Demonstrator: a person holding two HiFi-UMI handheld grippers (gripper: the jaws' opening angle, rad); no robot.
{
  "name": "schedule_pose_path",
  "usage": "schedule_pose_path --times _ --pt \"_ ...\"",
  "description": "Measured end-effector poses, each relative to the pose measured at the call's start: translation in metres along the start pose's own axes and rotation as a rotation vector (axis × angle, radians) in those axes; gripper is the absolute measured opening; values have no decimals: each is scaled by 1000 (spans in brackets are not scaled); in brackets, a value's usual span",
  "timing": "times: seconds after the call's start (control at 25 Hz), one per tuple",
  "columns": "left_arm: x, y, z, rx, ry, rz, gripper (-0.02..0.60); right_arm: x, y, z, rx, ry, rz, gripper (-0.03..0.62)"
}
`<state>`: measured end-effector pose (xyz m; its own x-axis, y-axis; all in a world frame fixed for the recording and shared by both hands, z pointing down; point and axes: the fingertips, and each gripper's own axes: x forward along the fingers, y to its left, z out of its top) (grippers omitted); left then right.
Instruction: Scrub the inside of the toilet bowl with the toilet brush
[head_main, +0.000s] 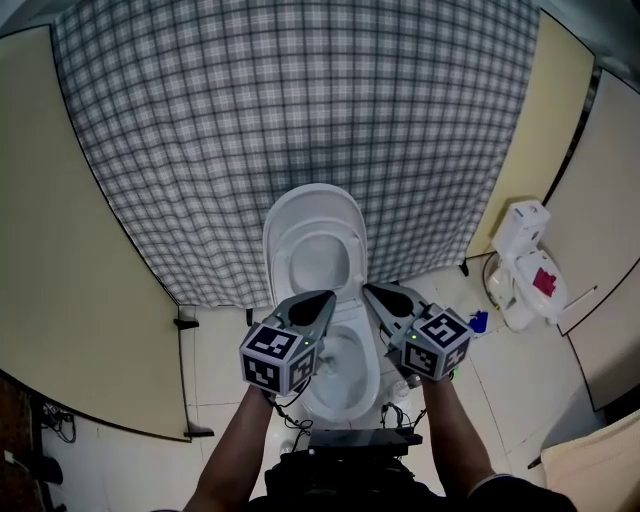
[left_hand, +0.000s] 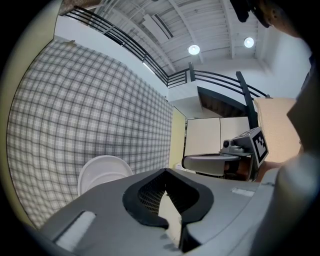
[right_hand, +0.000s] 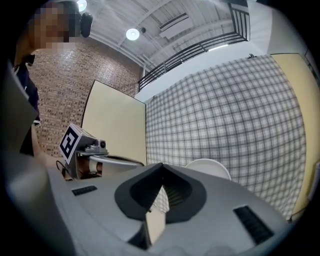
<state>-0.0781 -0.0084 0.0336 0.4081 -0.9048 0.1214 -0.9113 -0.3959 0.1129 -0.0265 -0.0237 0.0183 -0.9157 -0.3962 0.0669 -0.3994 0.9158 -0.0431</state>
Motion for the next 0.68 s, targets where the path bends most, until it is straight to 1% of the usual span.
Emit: schedule_pose_path --times 0.08,0.2,0.4,0.48,0.68 --pt "3 2 -4 3 -1 -8 9 0 -2 -3 -3 -6 -6 0" --pt "20 8 -20 13 -6 -20 9 3 -19 -21 -11 -16 -20 0" --pt "38 12 -38 8 -10 -20 9 6 -33 -42 -20 -7 -14 0" --pt "37 11 -36 7 -8 -20 9 6 -30 -38 -31 -5 -13 0" --pt "16 7 -18 12 -4 -17 9 4 -9 -16 -37 -9 -5 0"
